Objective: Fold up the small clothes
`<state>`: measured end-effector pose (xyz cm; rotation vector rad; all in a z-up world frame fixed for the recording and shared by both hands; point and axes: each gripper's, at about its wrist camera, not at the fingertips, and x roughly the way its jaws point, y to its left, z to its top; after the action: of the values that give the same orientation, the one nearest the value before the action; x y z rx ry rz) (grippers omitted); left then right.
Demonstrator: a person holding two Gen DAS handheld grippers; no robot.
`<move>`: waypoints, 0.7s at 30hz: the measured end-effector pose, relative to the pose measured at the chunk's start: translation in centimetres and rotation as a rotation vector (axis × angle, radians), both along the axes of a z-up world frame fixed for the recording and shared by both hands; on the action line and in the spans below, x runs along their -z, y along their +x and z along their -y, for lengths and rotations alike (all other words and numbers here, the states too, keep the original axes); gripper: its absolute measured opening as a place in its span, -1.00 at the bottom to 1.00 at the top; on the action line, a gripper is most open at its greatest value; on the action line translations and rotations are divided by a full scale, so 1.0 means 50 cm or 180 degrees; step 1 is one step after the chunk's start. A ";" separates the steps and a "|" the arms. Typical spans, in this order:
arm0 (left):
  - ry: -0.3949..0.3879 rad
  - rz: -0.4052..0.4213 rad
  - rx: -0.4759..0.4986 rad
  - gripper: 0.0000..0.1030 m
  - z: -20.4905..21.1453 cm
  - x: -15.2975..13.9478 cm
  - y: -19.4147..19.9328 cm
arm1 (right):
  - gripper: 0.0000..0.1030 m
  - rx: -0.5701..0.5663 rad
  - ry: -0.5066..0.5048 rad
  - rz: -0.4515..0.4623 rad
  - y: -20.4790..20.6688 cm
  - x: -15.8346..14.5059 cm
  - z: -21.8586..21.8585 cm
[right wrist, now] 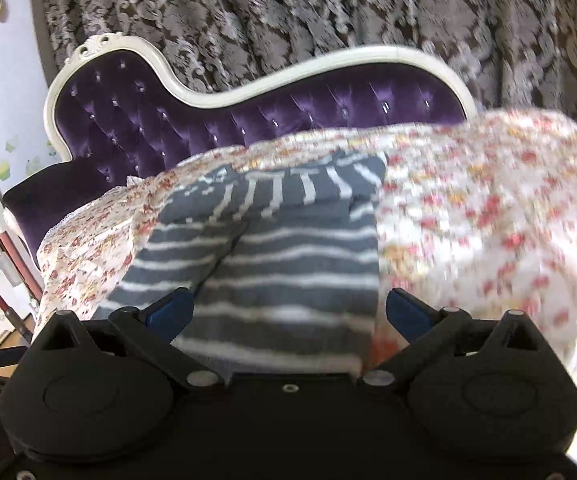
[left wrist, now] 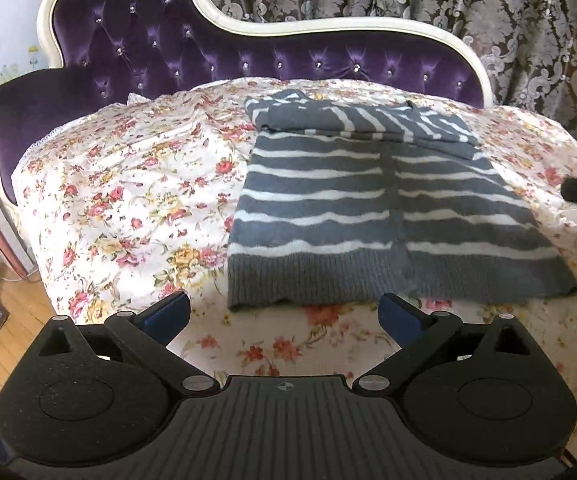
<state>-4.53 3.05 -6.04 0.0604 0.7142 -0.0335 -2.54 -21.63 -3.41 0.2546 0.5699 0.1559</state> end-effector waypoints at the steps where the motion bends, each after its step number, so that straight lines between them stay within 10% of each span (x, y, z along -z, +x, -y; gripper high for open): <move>1: -0.0021 -0.0014 -0.0001 0.97 0.000 0.002 0.000 | 0.98 0.0010 0.0025 -0.0054 -0.004 0.006 0.000; 21: -0.0203 -0.0250 0.0017 0.97 -0.023 0.015 0.038 | 0.98 -0.0064 0.0365 -0.0566 0.005 0.077 -0.018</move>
<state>-2.66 4.18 -6.79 -0.0002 0.7909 -0.0641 -2.30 -20.75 -7.25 0.3768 0.7413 0.1869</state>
